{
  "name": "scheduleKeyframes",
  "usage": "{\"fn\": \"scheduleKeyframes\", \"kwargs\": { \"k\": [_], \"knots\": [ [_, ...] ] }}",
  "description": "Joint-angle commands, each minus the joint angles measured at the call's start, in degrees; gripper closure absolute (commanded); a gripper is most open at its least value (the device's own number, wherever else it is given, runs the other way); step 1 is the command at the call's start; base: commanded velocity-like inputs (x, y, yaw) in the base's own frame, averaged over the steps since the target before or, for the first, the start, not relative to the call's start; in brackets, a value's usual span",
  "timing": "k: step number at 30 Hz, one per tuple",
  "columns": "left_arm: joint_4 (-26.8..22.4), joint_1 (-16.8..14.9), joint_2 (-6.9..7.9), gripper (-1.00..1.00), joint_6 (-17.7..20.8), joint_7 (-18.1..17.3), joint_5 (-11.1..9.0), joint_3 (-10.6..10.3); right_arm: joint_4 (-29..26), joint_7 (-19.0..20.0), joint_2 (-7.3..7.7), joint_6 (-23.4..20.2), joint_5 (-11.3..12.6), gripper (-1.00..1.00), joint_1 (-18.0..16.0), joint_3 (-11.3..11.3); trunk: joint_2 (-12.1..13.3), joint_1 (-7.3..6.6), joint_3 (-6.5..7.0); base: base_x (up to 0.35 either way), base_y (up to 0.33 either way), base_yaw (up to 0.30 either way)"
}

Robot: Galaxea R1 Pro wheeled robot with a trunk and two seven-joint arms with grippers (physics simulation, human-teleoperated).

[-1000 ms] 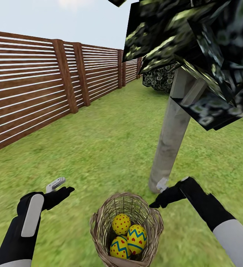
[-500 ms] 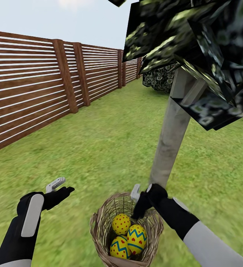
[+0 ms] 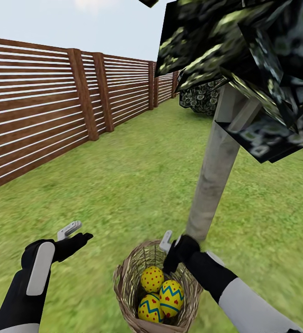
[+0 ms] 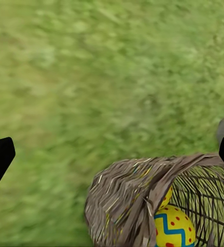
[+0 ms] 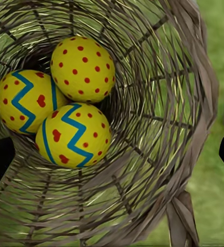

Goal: Take the three Easter eggs out of the wicker basket on the lawn in the garden, then place them on the lawn next to a single tree (choose any tree) so that all three eggs are next to the same tree and none are left in the basket.

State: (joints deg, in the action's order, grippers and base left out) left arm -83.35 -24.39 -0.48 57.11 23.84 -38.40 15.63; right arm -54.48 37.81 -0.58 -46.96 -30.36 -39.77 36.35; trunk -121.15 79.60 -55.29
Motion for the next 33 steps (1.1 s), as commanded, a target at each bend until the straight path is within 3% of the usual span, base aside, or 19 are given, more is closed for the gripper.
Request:
{"fn": "scheduleKeyframes", "kwargs": {
  "k": [1, 7, 17, 21, 28, 33],
  "knots": [
    [-0.06, -0.04, -0.05, -1.0, 0.2, 0.51, -0.59, 0.1, 0.58, -0.21, -0.27, 0.0, -0.79, -1.0, -0.04, 0.04, -0.02, -0.01, -0.05, 0.0, 0.0, 0.0],
    [-0.06, -0.04, -0.05, -1.0, 0.2, 0.51, -0.58, 0.1, 1.72, -1.11, -0.69, 0.19, -1.27, -1.0, -0.04, 0.16, -0.02, -0.01, -0.05, 0.0, 0.0, 0.0],
    [-0.04, -0.04, -0.05, -1.0, 0.2, 0.51, -0.61, 0.1, 7.22, -1.33, -1.29, -0.39, 0.79, -1.0, -0.04, -0.66, -0.02, -0.01, -0.05, 0.0, 0.0, 0.0],
    [-0.03, -0.04, -0.07, -1.0, 0.21, 0.51, -0.62, 0.1, 8.03, -1.34, -1.84, -0.34, 1.7, -1.0, -0.04, -1.06, -1.63, 0.87, -0.77, 0.0, 0.0, 0.0],
    [-0.02, -0.04, -0.08, -1.0, 0.22, 0.51, -0.62, 0.1, 8.16, -1.34, -2.17, -0.22, 1.98, -1.0, -0.04, -1.91, -1.63, 0.87, -0.77, 0.0, 0.0, 0.0],
    [0.03, -0.04, -0.13, -1.0, 0.2, 0.51, -0.62, 0.1, 8.09, -1.34, -2.23, -0.16, 2.05, -1.0, -0.04, -2.06, -3.63, 1.97, -1.67, 0.0, 0.0, 0.0]
  ]
}}
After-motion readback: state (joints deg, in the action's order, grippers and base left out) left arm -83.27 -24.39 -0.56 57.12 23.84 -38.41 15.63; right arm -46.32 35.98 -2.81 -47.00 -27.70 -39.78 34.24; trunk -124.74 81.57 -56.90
